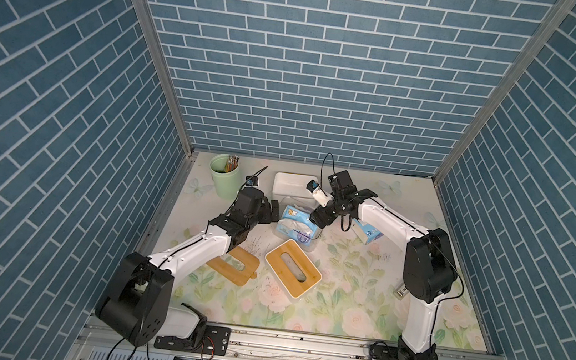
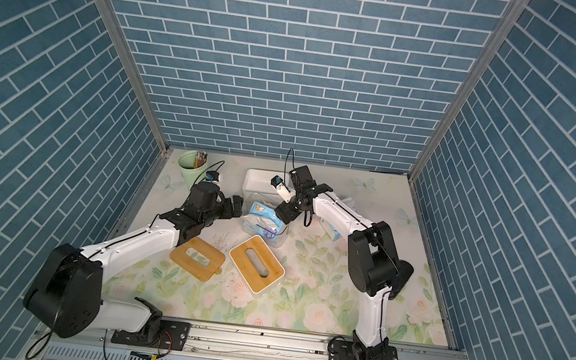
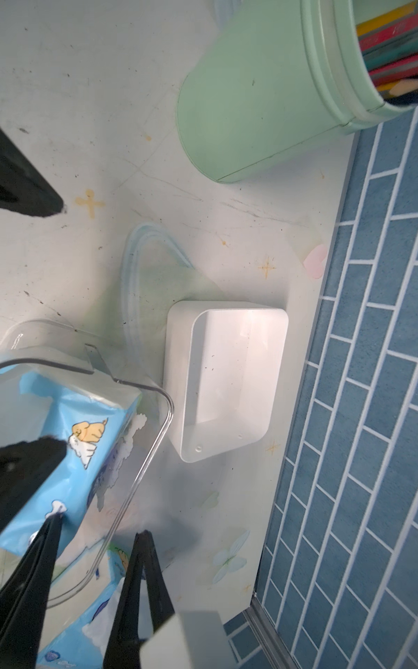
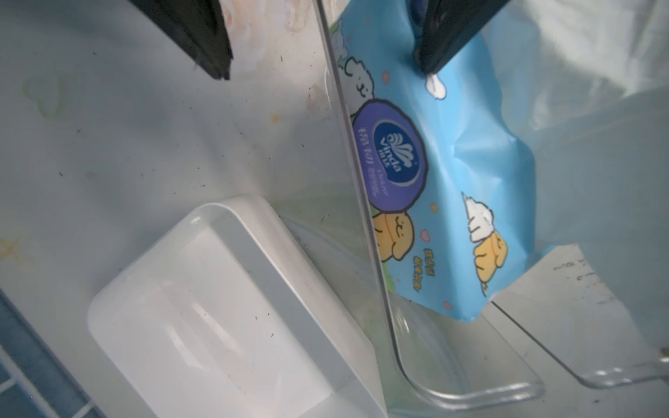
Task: Put the tissue paper into the tissue box
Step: Adjust the tissue box at the center of the board.
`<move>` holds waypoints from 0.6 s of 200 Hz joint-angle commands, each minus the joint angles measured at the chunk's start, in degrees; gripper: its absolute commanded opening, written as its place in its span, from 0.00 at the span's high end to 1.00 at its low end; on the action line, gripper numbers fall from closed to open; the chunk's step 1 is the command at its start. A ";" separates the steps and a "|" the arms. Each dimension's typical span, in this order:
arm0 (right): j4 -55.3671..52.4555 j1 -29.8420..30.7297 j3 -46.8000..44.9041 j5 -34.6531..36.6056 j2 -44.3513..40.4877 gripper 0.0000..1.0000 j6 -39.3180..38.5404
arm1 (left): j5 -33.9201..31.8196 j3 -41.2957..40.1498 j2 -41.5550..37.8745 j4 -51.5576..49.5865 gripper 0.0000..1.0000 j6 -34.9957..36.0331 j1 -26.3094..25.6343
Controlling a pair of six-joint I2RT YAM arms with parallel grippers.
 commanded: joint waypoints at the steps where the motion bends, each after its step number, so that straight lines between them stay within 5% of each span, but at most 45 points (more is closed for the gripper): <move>1: 1.04 0.24 2.00 3.94 1.74 0.16 2.77 | -0.02 -0.68 0.45 -0.09 0.00 0.68 0.28; 35: 1.00 0.26 3.43 6.93 2.98 0.16 3.30 | 0.37 -0.73 0.84 -0.08 0.00 0.95 0.28; 59: 3.40 -0.19 1.31 1.44 -0.98 0.16 3.98 | 1.46 -0.38 1.31 0.17 0.01 1.46 0.27; 120: 20.69 -5.80 -24.63 -10.88 -23.02 0.14 22.83 | 9.57 0.33 2.57 3.06 0.02 0.55 1.60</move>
